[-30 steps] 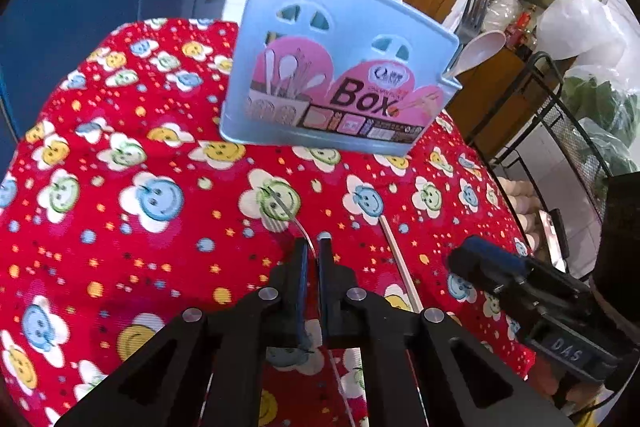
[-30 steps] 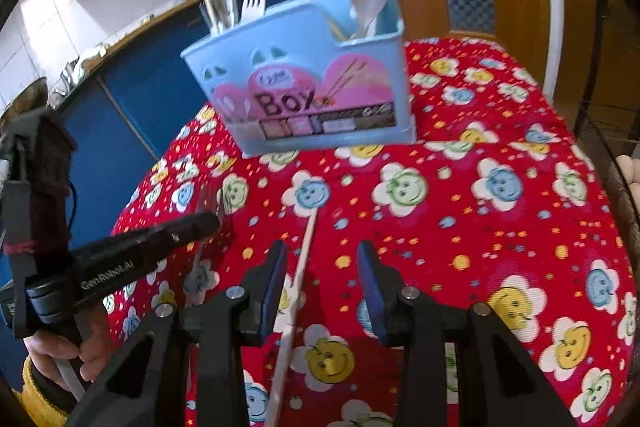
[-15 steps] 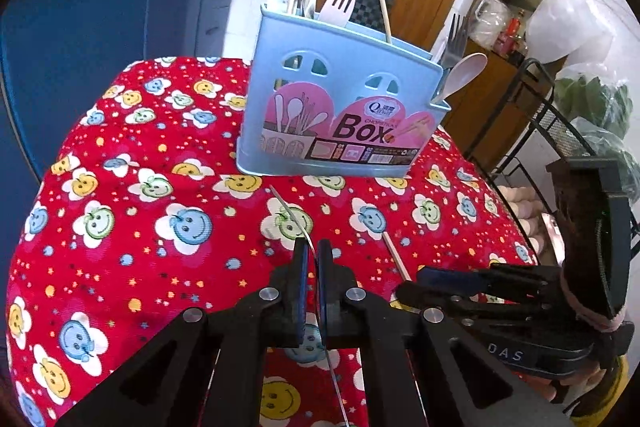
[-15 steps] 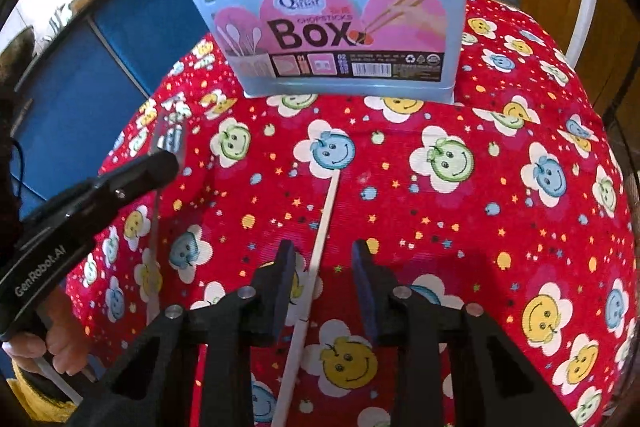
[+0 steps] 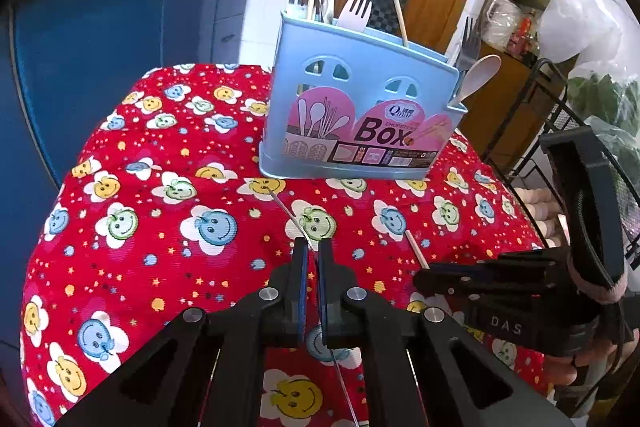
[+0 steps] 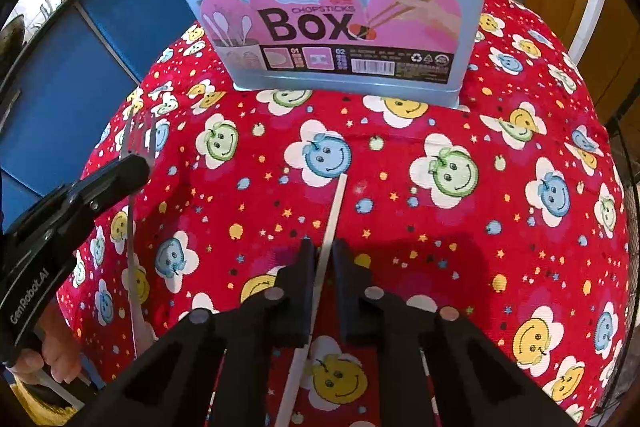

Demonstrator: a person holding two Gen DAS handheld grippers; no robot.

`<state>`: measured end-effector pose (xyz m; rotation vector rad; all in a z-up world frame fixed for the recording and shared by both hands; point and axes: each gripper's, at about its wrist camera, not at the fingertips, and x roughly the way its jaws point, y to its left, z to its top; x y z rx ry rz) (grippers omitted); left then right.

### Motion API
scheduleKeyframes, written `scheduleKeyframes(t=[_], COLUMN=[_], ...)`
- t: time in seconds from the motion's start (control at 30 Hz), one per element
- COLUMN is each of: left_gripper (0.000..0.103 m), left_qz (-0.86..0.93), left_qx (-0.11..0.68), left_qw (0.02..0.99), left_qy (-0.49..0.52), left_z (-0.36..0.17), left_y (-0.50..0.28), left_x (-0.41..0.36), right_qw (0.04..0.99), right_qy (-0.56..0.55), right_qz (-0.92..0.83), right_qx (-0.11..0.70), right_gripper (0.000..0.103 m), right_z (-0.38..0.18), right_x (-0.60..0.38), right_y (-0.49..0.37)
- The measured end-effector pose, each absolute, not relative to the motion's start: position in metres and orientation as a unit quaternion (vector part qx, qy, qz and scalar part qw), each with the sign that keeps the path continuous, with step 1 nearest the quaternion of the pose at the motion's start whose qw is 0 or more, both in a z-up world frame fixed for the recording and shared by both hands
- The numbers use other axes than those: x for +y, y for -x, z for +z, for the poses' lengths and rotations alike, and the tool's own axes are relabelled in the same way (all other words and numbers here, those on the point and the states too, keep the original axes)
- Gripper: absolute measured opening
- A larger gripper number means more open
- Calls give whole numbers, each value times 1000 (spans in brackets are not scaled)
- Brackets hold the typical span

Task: Organize utensils
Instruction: 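Lift the fork with the left tool while the right tool grasps and lifts the white chopstick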

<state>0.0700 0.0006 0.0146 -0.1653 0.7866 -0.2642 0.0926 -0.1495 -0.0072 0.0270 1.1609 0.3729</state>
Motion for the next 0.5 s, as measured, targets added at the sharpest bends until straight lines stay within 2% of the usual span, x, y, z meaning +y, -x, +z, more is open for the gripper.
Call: scheduleKeyframes(t=[0.13, 0.5], left_gripper=[4, 4], left_qz=[-126, -132], left_qx=[376, 353], left_qw=[915, 923], left_qy=[77, 80], left_z=[18, 31], left_y=[-66, -53], left_x=[-1, 0], right_qw=[820, 851], right_qy=[-42, -85], right_qz=[183, 202], right_qx=[541, 477], right_gripper=[6, 6], right_z=[-6, 26], right_x=[-158, -170], right_y=[-91, -66])
